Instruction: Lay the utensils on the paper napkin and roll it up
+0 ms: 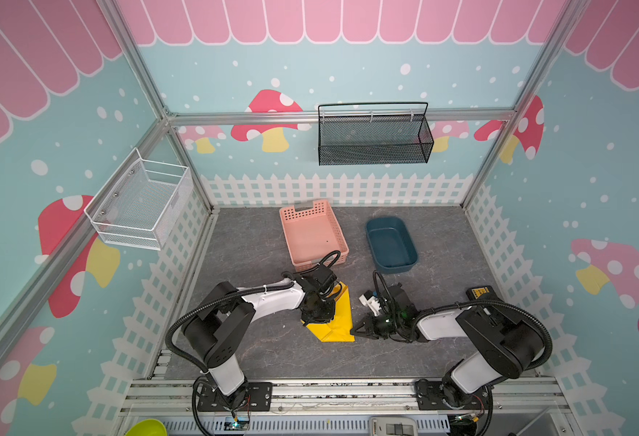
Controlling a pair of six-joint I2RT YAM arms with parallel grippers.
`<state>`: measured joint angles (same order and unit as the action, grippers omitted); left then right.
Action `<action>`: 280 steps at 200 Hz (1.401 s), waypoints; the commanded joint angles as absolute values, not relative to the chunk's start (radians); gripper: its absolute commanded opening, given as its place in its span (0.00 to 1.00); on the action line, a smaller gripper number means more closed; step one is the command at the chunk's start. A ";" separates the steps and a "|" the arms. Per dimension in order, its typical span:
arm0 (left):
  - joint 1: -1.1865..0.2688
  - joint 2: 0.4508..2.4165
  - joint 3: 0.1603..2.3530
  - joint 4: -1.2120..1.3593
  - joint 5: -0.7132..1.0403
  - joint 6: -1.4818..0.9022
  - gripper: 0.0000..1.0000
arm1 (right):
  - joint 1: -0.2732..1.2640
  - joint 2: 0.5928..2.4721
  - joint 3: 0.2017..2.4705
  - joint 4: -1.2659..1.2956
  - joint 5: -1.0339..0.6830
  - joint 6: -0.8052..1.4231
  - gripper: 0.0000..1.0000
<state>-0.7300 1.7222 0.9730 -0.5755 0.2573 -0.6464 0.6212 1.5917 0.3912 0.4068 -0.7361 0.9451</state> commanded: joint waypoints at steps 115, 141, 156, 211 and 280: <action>-0.733 1.746 0.942 -0.576 0.212 -0.630 0.03 | 0.586 1.579 0.522 0.304 -0.727 0.865 0.01; -0.733 1.741 0.940 -0.578 0.212 -0.630 0.03 | 0.579 1.649 0.524 0.349 -0.757 0.860 0.01; -0.733 1.742 0.943 -0.582 0.210 -0.628 0.03 | 0.571 1.675 0.512 0.347 -0.743 0.855 0.00; -0.733 1.738 0.945 -0.588 0.197 -0.623 0.03 | 0.556 1.700 0.465 0.274 -0.672 0.829 0.00; -0.722 1.745 0.970 -0.587 0.165 -0.603 0.03 | 0.638 1.698 0.425 0.342 -0.691 0.934 0.00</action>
<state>-0.7296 1.7214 0.9718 -0.5739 0.2497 -0.6239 0.5957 1.6707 0.4755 0.4004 -0.7345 0.8822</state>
